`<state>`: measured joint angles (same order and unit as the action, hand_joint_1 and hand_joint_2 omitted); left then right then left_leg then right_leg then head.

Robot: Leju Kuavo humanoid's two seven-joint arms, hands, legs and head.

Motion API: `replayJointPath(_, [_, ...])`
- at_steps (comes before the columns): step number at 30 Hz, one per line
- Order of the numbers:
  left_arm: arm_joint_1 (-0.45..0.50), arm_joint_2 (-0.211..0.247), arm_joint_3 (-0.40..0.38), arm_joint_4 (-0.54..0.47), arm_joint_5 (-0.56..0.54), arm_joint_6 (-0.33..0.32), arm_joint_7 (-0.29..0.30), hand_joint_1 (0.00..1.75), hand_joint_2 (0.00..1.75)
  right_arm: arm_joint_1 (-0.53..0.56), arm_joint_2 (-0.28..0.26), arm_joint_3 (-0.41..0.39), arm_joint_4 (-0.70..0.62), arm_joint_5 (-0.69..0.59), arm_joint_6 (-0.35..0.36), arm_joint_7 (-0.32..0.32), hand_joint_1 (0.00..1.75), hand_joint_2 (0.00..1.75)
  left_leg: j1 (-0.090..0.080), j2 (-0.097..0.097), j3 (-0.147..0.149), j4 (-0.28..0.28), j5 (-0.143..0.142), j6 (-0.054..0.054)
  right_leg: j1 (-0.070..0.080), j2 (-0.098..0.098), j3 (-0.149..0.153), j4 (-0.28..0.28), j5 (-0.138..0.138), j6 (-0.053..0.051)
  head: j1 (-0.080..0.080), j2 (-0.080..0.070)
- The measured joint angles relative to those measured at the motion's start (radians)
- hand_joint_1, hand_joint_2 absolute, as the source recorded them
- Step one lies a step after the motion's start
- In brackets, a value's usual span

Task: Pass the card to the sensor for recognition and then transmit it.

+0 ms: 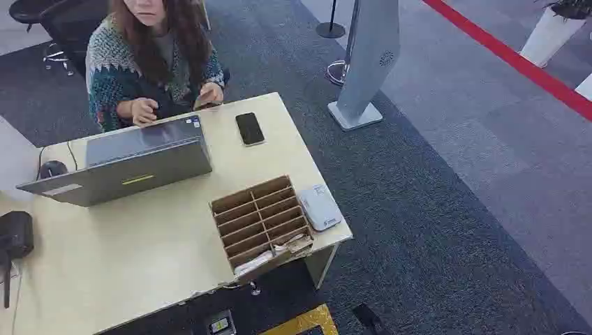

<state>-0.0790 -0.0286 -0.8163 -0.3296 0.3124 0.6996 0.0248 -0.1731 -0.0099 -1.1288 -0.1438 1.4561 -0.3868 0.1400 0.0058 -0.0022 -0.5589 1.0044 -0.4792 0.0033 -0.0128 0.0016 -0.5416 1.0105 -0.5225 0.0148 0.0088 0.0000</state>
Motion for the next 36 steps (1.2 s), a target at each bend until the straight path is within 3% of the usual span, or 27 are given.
replayJointPath(8, [0.001,-0.007,0.022,0.0,-0.037,0.0,-0.005,0.0,0.0,0.005,0.0,-0.019,0.0,-0.034,0.002,0.001,0.0,0.0,0.0,0.0,0.0,0.0,0.0,0.0,0.0,0.0,0.0,0.0,0.0,0.0,0.0,0.0])
replayJointPath(13, [0.007,-0.006,0.022,-0.003,-0.031,0.0,0.011,0.0,0.0,0.01,0.0,-0.085,0.0,-0.198,0.022,-0.053,0.0,0.0,0.0,0.0,0.0,0.0,0.0,0.0,0.0,0.0,0.0,0.0,0.0,0.0,0.0,0.0])
replayJointPath(14, [0.008,-0.006,0.022,-0.006,-0.028,0.0,0.011,0.0,0.0,0.01,0.0,-0.102,0.0,-0.223,0.024,-0.062,0.0,1.75,0.0,0.0,0.0,0.0,0.0,0.0,0.0,0.0,0.0,0.0,0.0,0.0,0.0,0.0])
replayJointPath(24, [0.011,-0.005,0.025,-0.014,-0.019,0.0,0.01,0.0,0.0,-0.007,-0.019,-0.247,0.0,-0.331,0.028,-0.125,0.0,1.75,0.0,0.0,0.0,0.0,0.0,0.0,0.0,0.0,0.0,0.0,0.0,0.0,0.0,0.0])
replayJointPath(27, [0.011,-0.005,0.027,-0.014,-0.02,0.0,0.002,0.0,0.0,-0.016,-0.024,-0.276,0.0,-0.415,0.016,-0.168,0.0,1.75,0.0,0.0,0.0,0.0,0.0,0.0,0.0,0.0,0.0,0.0,0.0,0.0,0.0,0.0])
replayJointPath(29, [0.012,-0.006,0.04,-0.014,-0.03,0.0,-0.011,0.0,0.0,-0.032,-0.033,-0.293,0.0,-0.563,0.009,-0.265,0.0,1.75,-0.001,0.0,0.0,0.0,0.0,0.0,0.0,0.0,0.0,0.0,0.0,0.0,0.0,0.0])
replayJointPath(31, [0.013,-0.005,0.058,-0.014,-0.044,0.0,-0.031,0.0,0.0,-0.065,-0.051,-0.31,-0.003,-0.819,0.016,-0.439,0.0,1.75,-0.001,0.001,-0.001,0.0,0.0,0.0,-0.001,0.0,0.0,0.0,0.0,0.0,0.0,0.0])
replayJointPath(32, [0.013,-0.005,0.067,-0.014,-0.051,0.0,-0.034,0.0,0.0,-0.086,-0.058,-0.314,-0.005,-0.868,0.021,-0.473,0.0,0.0,-0.001,0.001,0.0,0.0,0.0,0.0,-0.001,0.001,0.0,0.0,0.0,0.0,0.0,0.0])
replayJointPath(33, [0.013,-0.005,0.072,-0.014,-0.054,0.0,-0.044,0.0,0.0,-0.108,-0.079,-0.32,-0.015,-0.967,0.038,-0.546,0.0,1.75,-0.001,0.001,0.0,0.0,0.0,0.0,-0.001,0.001,0.001,0.0,0.0,0.0,0.0,0.0])
replayJointPath(35, [0.014,-0.005,0.083,-0.014,-0.06,0.0,-0.053,0.0,0.0,-0.143,-0.1,-0.327,-0.029,-1.041,0.064,-0.594,0.0,1.75,-0.001,0.0,0.0,0.0,0.001,0.001,-0.001,0.0,0.001,0.0,0.0,0.0,0.0,0.0])
replayJointPath(36, [0.016,-0.005,0.096,-0.014,-0.062,0.0,-0.059,0.0,0.0,-0.166,-0.113,-0.327,-0.043,-1.085,0.072,-0.582,0.0,1.75,-0.002,0.001,0.0,0.0,0.001,0.001,-0.002,0.001,0.0,0.0,0.001,0.001,0.0,0.0])
